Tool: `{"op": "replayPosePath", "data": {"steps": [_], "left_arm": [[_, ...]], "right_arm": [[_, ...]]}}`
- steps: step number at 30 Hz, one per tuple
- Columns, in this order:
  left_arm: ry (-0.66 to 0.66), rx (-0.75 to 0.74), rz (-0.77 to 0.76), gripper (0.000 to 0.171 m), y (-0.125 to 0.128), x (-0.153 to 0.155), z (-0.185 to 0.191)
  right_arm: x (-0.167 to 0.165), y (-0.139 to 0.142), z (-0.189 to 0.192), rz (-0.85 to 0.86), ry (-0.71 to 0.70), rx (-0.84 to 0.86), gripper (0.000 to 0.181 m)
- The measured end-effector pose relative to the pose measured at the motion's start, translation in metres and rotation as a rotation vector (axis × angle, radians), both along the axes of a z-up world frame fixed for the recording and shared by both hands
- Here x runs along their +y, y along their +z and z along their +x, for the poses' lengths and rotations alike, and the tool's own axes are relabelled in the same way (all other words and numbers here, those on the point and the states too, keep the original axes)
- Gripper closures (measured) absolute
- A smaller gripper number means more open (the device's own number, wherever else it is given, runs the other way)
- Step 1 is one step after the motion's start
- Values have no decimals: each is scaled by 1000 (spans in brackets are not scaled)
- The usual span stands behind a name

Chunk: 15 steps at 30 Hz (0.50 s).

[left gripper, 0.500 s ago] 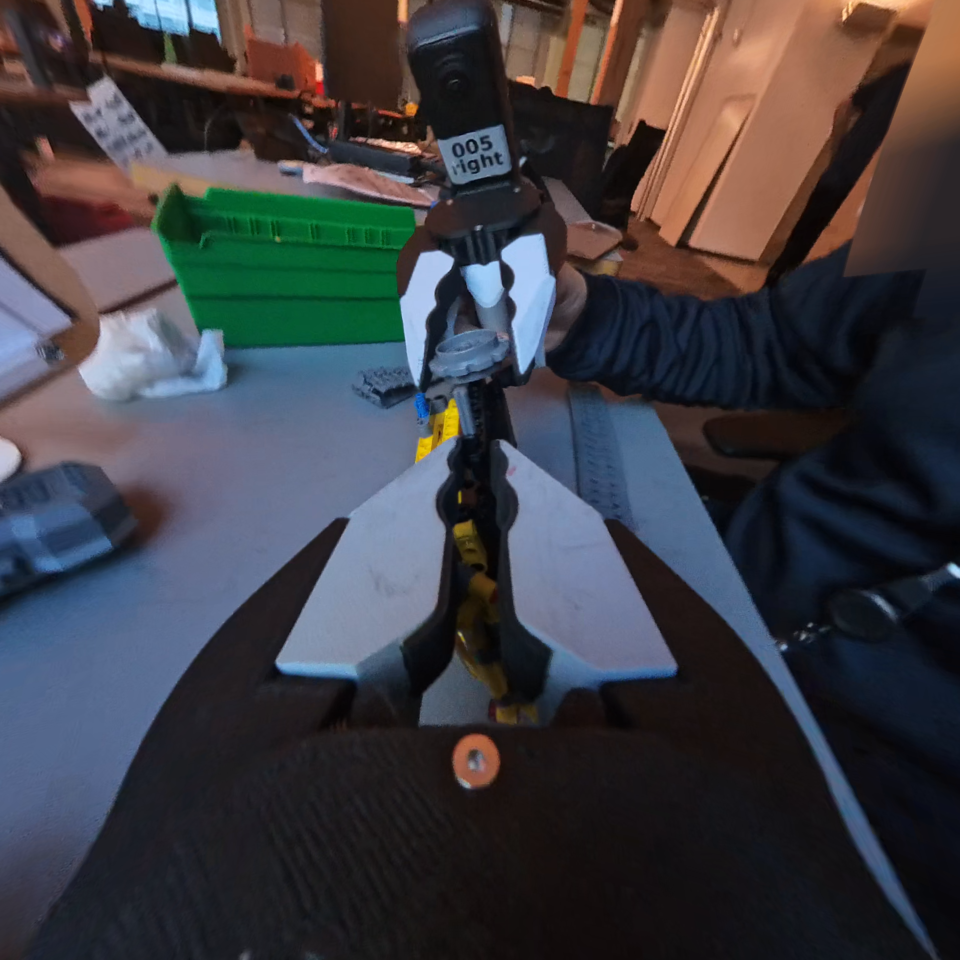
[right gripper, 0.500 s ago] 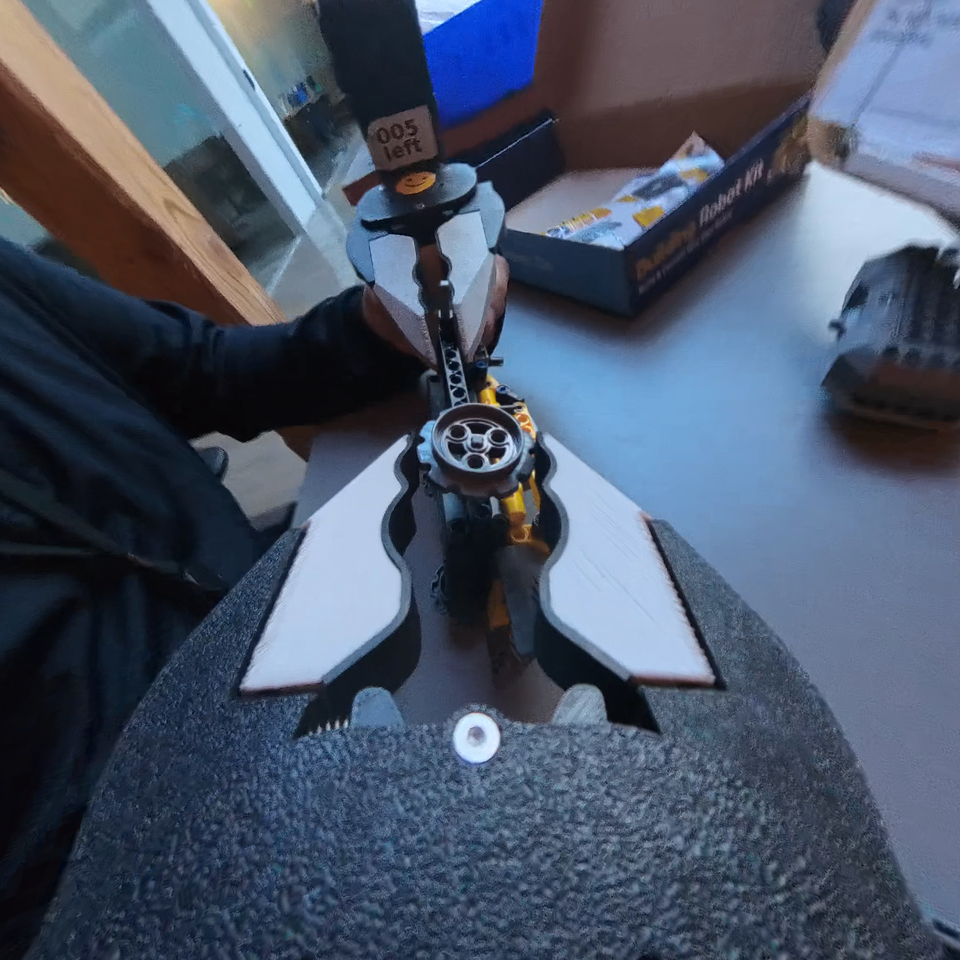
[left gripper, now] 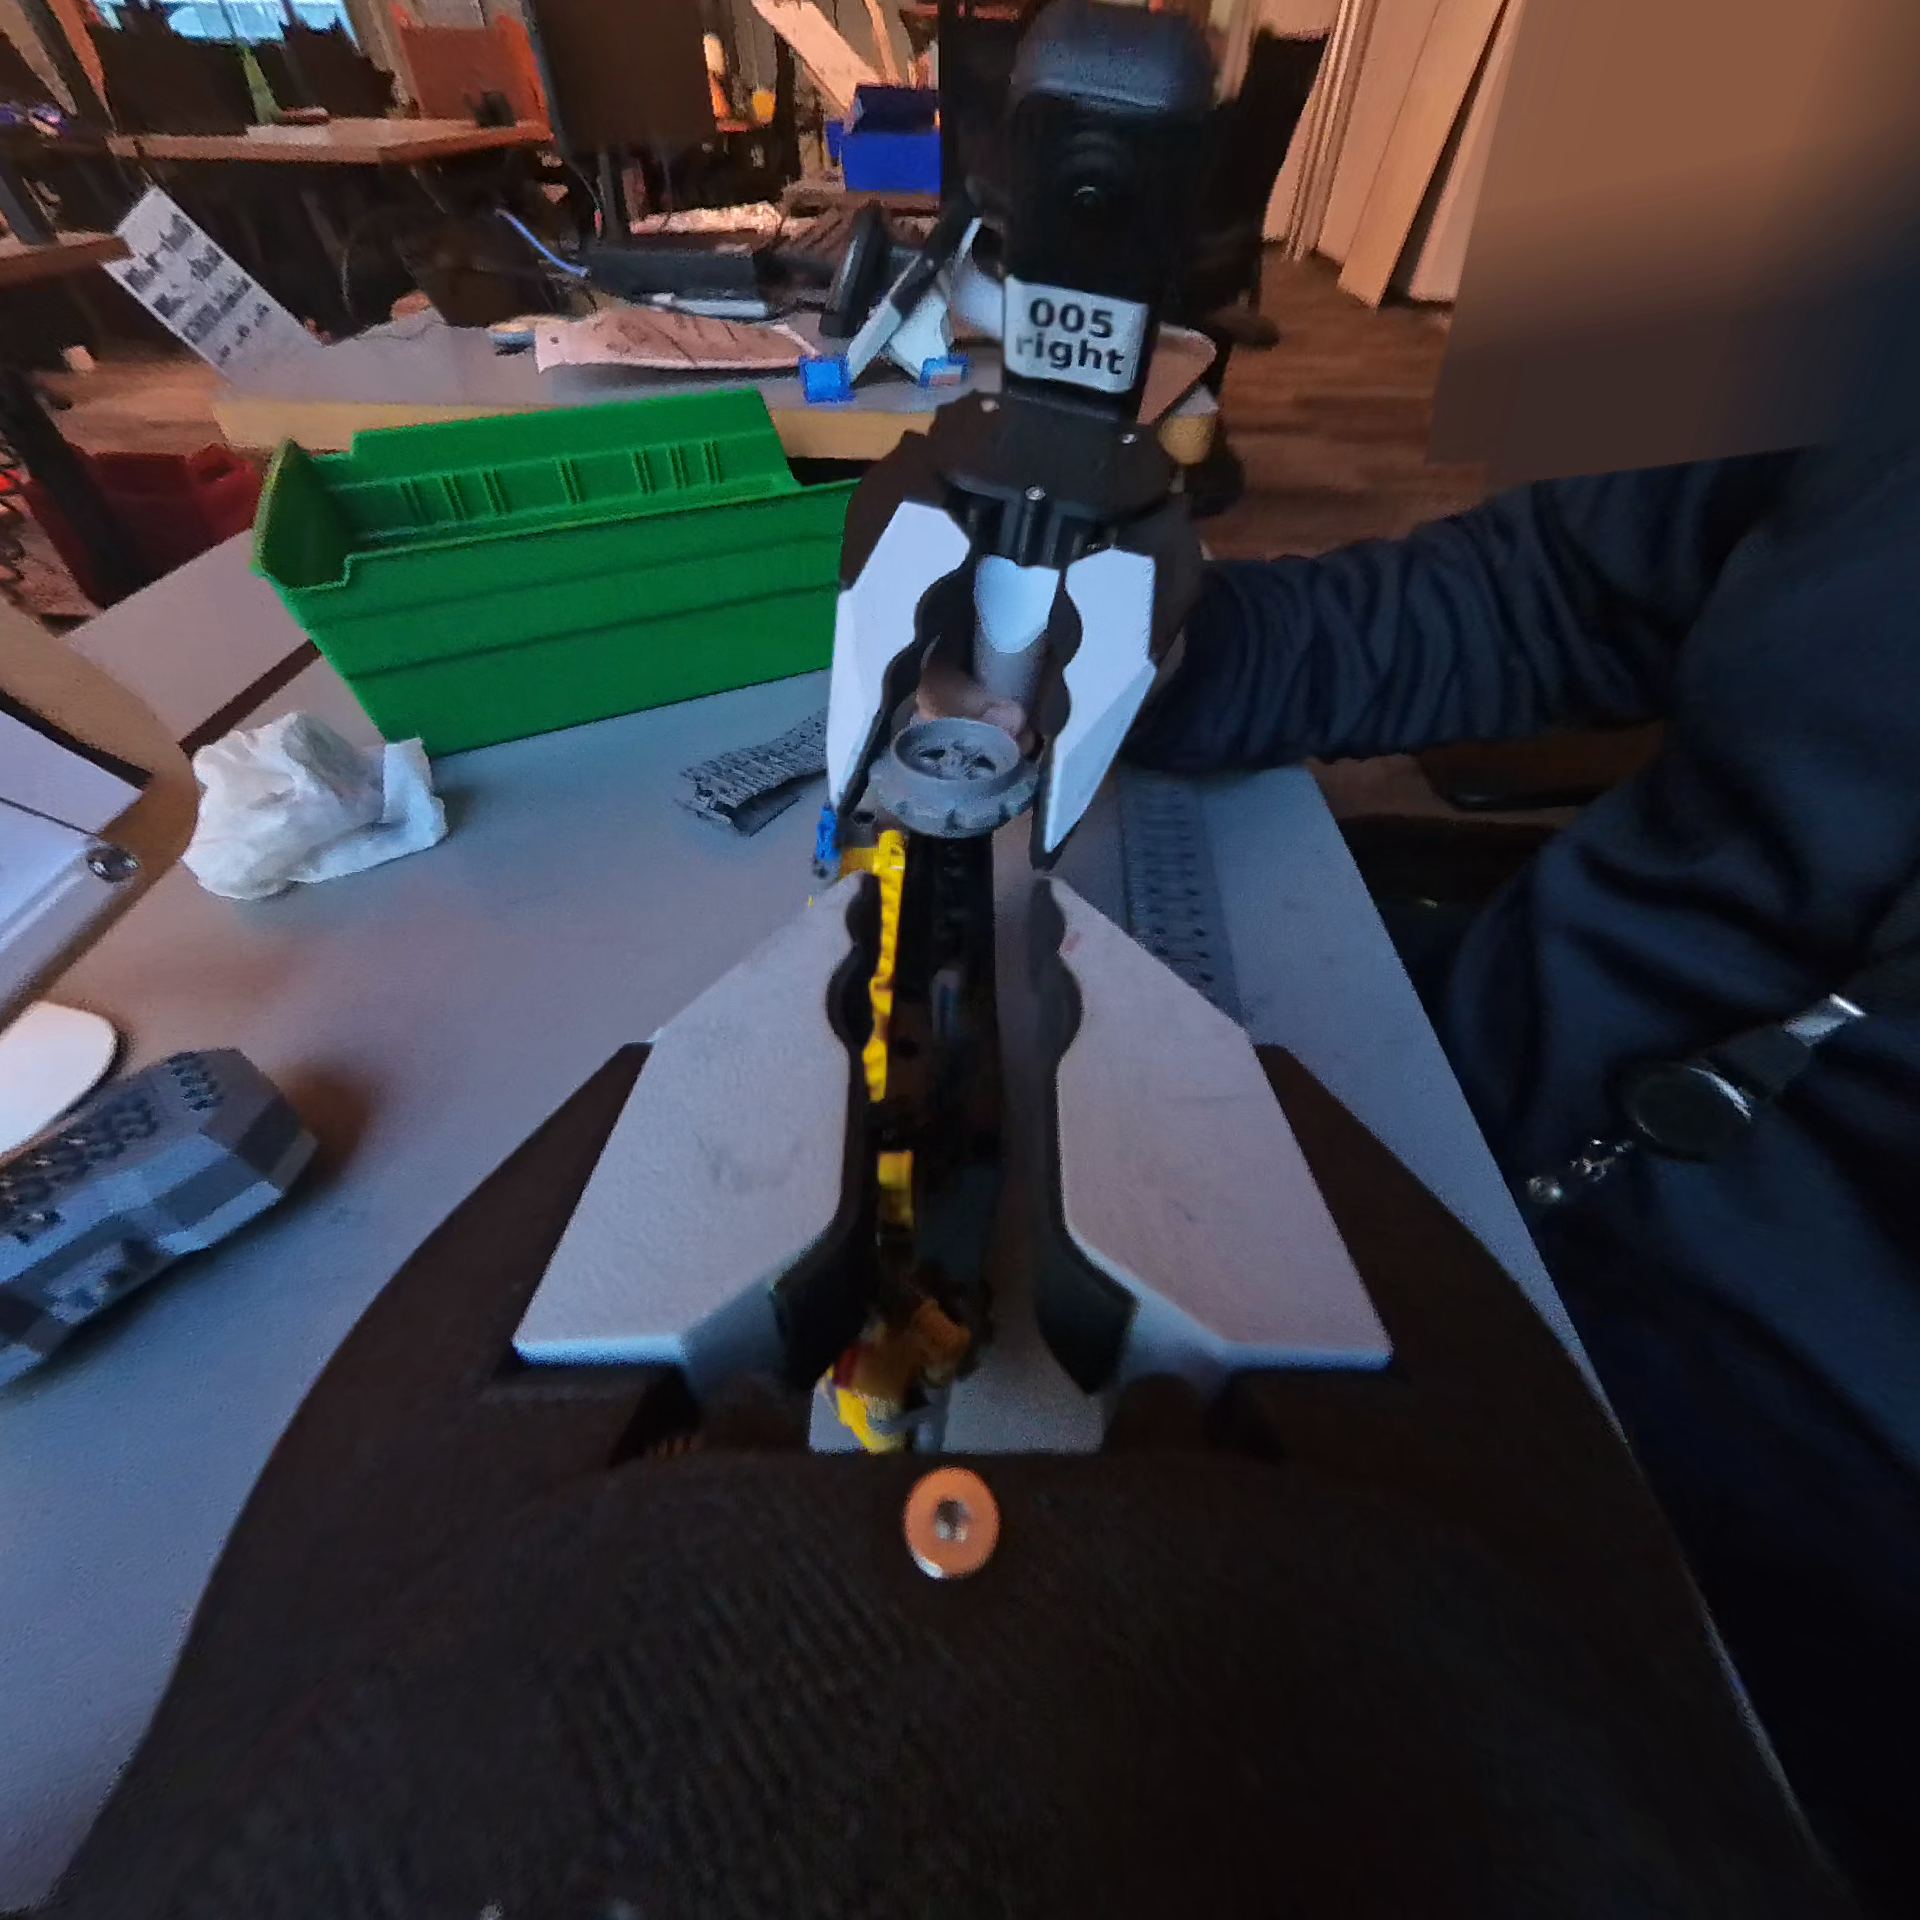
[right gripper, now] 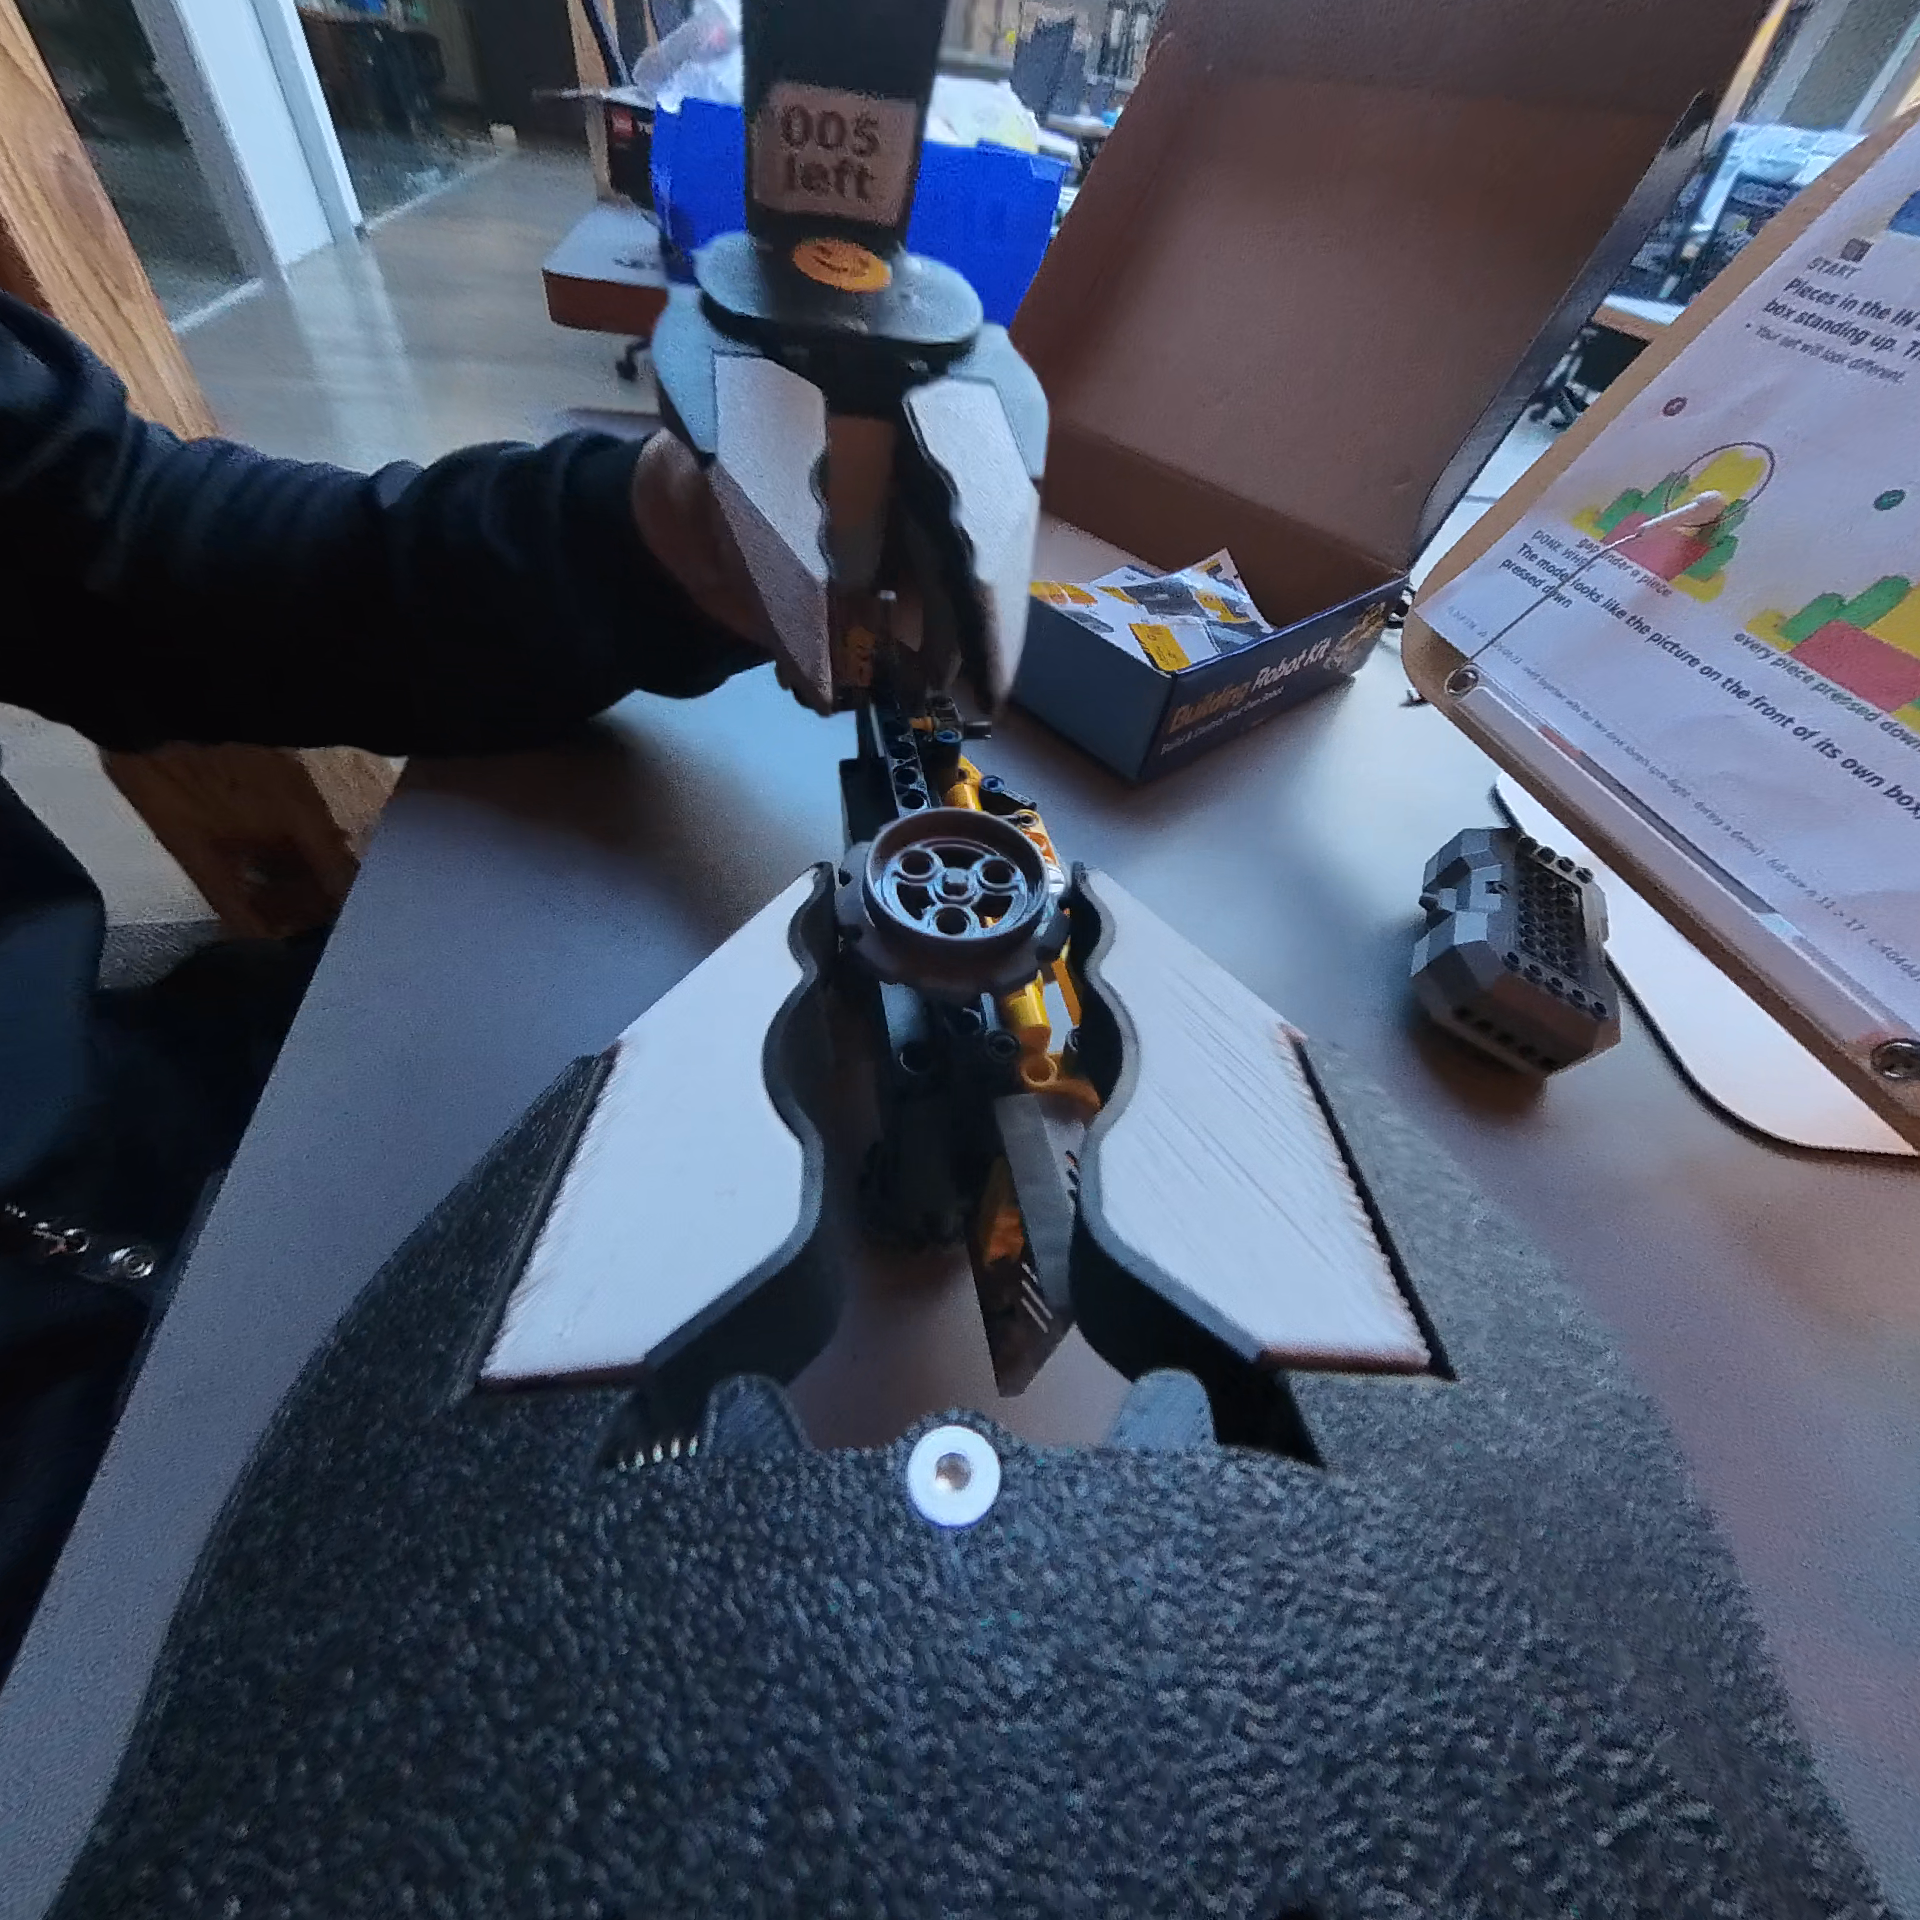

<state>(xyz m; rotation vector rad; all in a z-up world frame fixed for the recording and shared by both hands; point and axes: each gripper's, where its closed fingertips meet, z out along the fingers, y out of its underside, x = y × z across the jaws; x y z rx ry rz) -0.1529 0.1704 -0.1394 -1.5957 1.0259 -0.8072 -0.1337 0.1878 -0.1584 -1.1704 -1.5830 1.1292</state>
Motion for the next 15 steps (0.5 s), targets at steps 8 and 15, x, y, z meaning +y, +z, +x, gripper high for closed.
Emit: {"op": "replayPosePath", "data": {"steps": [8,15], "left_arm": [[-40,488,-182,161,-33,5,12],[-38,622,-210,165,-42,11,17]], "right_arm": [[-1,1,0,12,15,23,141],[1,0,6,-33,33,38,141]]}}
